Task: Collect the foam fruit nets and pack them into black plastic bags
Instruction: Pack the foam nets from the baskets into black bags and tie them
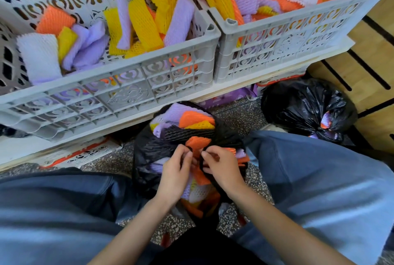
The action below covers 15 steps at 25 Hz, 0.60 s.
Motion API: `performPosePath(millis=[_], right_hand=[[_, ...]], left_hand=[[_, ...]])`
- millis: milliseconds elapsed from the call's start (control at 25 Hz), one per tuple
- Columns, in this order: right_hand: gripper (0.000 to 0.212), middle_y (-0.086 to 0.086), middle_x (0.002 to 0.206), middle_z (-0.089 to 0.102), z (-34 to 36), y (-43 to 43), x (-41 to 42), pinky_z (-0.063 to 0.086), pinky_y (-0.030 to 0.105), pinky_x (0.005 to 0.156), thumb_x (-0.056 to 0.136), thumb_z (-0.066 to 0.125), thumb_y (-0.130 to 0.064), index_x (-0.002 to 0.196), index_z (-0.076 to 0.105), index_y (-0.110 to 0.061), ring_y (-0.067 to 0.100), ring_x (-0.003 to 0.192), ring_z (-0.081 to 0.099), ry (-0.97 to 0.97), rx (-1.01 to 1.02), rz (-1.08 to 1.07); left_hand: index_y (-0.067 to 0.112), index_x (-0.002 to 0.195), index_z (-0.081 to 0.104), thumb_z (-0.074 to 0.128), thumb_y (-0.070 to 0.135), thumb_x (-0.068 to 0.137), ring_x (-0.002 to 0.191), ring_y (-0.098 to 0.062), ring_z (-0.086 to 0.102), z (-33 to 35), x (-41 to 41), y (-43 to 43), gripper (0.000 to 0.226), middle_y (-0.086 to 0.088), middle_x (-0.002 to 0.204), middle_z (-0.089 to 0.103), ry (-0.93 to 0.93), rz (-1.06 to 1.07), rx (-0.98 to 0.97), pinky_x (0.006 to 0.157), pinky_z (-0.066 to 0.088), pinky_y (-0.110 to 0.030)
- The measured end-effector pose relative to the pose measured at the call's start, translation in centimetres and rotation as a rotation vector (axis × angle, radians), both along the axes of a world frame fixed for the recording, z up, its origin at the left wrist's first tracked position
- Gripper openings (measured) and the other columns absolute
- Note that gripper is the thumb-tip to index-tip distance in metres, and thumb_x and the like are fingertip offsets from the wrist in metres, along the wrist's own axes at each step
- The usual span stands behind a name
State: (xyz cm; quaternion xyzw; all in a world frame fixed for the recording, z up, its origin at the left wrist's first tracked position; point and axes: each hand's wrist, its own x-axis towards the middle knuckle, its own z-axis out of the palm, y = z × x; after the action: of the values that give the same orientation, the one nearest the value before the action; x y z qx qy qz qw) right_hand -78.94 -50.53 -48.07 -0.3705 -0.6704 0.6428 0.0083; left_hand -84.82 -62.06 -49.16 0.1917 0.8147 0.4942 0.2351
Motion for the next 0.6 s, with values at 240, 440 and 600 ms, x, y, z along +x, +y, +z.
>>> performPosePath(millis=[240,440,600], right_hand=[[0.023,-0.004,0.07,0.062,-0.8,-1.9,-0.5,0.05,0.034,0.072,0.088,0.062,-0.008,0.071,0.061,-0.023,0.007,0.071,0.057,0.108,-0.01,-0.012],[0.036,-0.018,0.086,0.064,0.4,-2.5,-0.2,0.04,0.009,0.076,0.09,0.055,0.003,0.09,0.063,-0.033,-0.011,0.079,0.057,0.237,0.014,0.108],[0.037,-0.01,0.107,0.064,1.3,-1.8,0.1,0.043,0.009,0.074,0.093,0.046,0.004,0.113,0.059,-0.025,-0.006,0.092,0.058,0.249,-0.147,0.201]], left_hand=[[0.011,0.072,0.041,0.045,0.005,0.097,0.063,-0.004,0.036,1.3,-1.6,-0.9,0.026,-0.001,0.067,0.037,-0.227,-0.004,0.08,0.062,0.031,-0.017],[0.013,0.074,0.042,0.047,0.011,0.096,0.075,-0.01,0.038,1.4,-1.9,-1.4,0.023,-0.003,0.076,0.043,-0.419,-0.05,0.17,0.068,0.03,-0.024],[0.012,0.075,0.039,0.053,0.009,0.094,0.064,-0.01,0.037,1.9,-2.2,-2.2,0.024,-0.007,0.067,0.035,-0.46,-0.131,0.22,0.06,0.03,-0.021]])
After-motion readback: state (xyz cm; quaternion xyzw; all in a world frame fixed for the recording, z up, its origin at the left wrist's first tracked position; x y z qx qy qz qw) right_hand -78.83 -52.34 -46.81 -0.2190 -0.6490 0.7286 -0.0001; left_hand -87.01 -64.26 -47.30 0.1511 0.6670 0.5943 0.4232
